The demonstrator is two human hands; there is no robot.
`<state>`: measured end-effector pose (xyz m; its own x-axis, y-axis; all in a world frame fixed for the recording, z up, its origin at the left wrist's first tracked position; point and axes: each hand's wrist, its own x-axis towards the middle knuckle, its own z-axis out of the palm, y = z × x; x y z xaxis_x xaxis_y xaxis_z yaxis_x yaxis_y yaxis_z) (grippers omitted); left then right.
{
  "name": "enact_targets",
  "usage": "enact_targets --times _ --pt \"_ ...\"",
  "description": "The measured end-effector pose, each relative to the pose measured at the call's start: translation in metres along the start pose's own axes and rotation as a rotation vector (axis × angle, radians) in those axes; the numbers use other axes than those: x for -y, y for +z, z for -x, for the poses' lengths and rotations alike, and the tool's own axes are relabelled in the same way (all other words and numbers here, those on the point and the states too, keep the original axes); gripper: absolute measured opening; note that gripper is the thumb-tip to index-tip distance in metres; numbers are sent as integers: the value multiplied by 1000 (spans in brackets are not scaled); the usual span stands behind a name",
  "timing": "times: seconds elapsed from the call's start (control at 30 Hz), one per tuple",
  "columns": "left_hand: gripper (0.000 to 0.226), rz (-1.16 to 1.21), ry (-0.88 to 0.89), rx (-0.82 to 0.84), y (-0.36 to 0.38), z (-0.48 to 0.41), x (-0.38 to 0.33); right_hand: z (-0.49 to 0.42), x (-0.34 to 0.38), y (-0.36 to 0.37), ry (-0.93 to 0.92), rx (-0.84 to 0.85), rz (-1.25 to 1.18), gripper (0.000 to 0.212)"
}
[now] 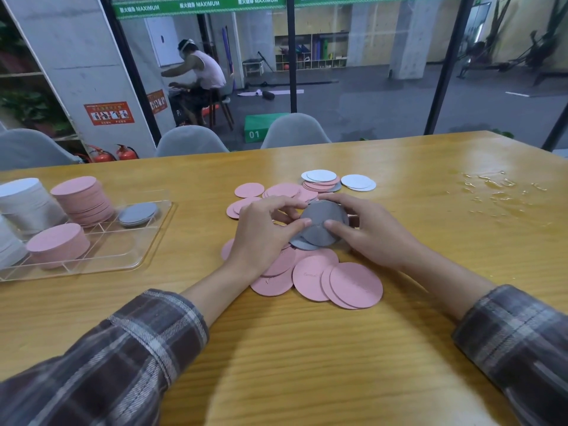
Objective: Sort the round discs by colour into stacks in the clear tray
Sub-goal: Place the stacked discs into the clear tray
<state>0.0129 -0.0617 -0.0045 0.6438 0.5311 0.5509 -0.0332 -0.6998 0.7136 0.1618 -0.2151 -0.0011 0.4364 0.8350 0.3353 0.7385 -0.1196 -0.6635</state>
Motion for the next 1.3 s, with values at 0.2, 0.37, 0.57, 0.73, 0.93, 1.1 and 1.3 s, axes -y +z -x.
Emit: enact_targets --times 0.2,0.37,0.57,0.73,0.93,1.1,1.3 --pt "26 -291 -8 72 -4 -1 12 -2 -4 -2 36 -55 11 39" --pt "40 -480 -37 182 -8 4 15 -2 -7 -7 65 -128 17 36" --pt "35 -229 -31 163 -11 4 15 -6 -14 -6 114 -195 39 39" --pt "30 -24 -48 132 -10 3 6 -5 -11 -7 122 -152 49 38" --pt "33 61 -82 123 -4 -4 0 -3 -3 -2 105 -43 -60 37" --pt "37 -5 -38 99 6 -6 -2 -2 -3 -1 111 -48 -83 33" --pt "39 -15 -28 116 12 -9 3 -3 -5 -1 65 -23 51 43"
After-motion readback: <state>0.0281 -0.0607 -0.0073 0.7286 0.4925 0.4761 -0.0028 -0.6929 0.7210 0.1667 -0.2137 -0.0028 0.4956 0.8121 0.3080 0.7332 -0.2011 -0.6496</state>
